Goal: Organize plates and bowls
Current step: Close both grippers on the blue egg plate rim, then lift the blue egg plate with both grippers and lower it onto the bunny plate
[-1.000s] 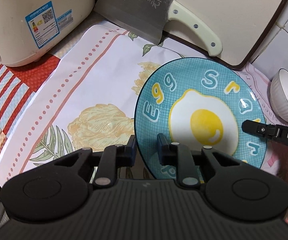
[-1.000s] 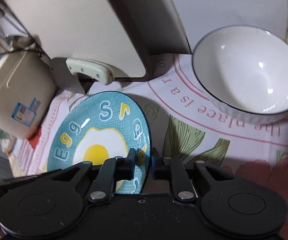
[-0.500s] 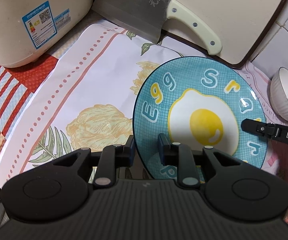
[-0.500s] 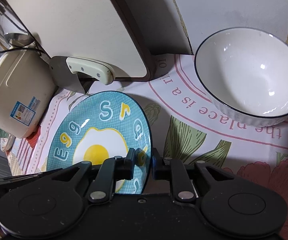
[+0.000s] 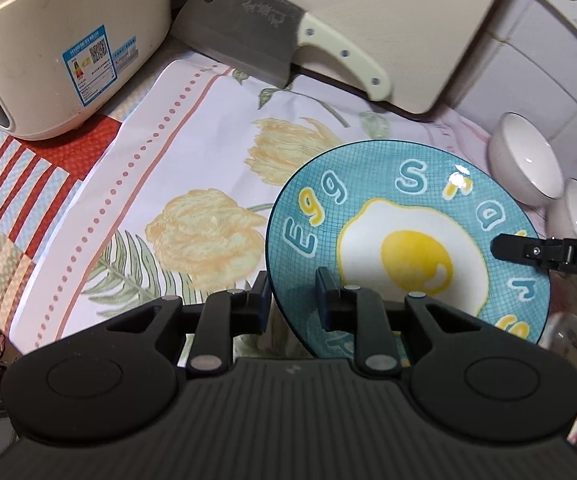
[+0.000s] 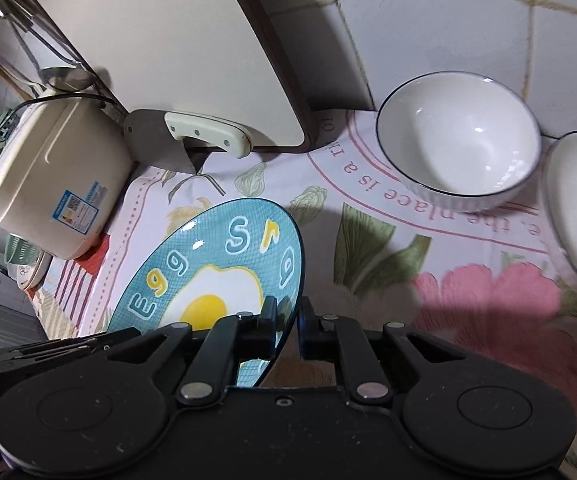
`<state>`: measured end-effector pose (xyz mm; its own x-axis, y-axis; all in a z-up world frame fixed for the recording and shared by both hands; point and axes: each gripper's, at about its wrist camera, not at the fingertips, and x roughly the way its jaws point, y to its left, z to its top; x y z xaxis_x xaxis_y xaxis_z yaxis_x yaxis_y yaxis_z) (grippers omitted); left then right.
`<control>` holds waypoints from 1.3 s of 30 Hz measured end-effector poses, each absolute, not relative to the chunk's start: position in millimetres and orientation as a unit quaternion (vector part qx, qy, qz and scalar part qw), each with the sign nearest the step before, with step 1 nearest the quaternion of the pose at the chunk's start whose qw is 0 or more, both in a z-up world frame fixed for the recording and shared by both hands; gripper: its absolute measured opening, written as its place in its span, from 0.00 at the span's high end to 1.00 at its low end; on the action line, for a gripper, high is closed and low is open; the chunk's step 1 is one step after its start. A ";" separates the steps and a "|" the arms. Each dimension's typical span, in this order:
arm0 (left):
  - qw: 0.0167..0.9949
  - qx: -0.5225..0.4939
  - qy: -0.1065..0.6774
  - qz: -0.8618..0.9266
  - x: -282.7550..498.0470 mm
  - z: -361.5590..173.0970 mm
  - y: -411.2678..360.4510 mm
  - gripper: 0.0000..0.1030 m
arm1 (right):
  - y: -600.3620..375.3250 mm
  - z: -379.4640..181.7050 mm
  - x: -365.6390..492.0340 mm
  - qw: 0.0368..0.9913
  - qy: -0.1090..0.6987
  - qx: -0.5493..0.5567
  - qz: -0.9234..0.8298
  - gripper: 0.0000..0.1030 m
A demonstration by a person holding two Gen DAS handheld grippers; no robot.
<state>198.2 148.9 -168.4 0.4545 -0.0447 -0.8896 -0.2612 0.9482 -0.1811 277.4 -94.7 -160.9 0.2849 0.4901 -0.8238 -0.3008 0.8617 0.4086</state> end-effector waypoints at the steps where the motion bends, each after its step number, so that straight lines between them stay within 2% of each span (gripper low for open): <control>1: 0.841 -0.148 0.518 0.062 194.7 -164.0 146.8 0.80 | -96.8 -155.5 273.2 0.798 0.544 0.085 0.247 0.86; 10: 0.852 -0.118 0.509 0.033 164.5 -109.6 129.1 0.80 | -122.2 -104.9 232.0 0.792 0.555 0.092 0.238 0.85; 19: 0.870 -0.086 0.485 -0.012 136.5 -64.0 92.5 0.80 | -161.2 -60.0 182.7 0.815 0.522 0.118 0.221 0.85; 39: 0.877 -0.054 0.469 -0.089 77.6 -45.3 -7.5 0.80 | -265.1 -27.3 77.4 0.854 0.474 0.140 0.162 0.84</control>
